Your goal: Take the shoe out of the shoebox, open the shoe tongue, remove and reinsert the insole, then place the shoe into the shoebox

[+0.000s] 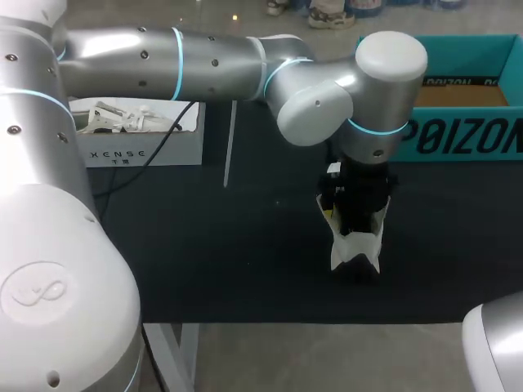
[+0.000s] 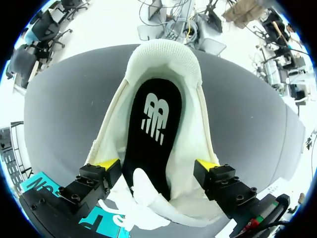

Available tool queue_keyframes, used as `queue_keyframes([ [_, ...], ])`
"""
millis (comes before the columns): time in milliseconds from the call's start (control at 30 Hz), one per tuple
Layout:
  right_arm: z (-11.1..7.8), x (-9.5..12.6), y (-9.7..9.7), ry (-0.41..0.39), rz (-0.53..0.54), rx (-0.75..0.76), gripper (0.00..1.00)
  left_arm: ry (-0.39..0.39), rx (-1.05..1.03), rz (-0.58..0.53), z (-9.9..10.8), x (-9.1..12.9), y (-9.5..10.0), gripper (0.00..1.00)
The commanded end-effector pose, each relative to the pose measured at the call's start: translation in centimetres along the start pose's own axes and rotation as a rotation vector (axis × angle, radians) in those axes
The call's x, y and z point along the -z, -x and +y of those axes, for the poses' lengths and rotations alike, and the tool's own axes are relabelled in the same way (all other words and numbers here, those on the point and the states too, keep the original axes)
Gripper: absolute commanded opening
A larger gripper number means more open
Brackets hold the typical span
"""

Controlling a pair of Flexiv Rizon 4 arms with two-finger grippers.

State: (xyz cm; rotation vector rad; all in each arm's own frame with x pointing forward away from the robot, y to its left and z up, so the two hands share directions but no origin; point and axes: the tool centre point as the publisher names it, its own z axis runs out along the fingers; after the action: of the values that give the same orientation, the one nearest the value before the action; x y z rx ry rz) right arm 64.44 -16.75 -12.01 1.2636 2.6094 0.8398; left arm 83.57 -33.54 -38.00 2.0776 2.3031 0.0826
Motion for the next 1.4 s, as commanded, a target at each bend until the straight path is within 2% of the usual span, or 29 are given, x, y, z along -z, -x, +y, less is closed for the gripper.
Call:
queue_keyframes([
  [33,0.3,0.1,0.2,-0.008,0.003,-0.001,1.0,0.002,-0.001,-0.002,0.1,0.1,-0.1,1.0],
  [433,0.3,0.1,0.2,-0.008,0.003,-0.001,1.0,0.025,-0.001,0.002,0.4,2.0,-0.1,1.0],
  [1133,0.3,0.1,0.2,-0.008,0.003,-0.001,1.0,0.128,0.051,0.012,3.3,8.3,-1.5,1.0],
  [1333,0.3,0.1,0.2,-0.008,0.003,-0.001,1.0,0.133,0.108,0.015,3.6,8.6,-1.0,1.0],
  [1367,0.3,0.1,0.2,-0.008,0.003,-0.001,1.0,0.132,0.141,0.021,3.8,8.5,-0.9,0.56],
  [1400,0.3,0.1,0.2,-0.008,0.003,-0.001,1.0,0.127,0.147,0.01,3.8,8.4,-0.9,0.07],
])
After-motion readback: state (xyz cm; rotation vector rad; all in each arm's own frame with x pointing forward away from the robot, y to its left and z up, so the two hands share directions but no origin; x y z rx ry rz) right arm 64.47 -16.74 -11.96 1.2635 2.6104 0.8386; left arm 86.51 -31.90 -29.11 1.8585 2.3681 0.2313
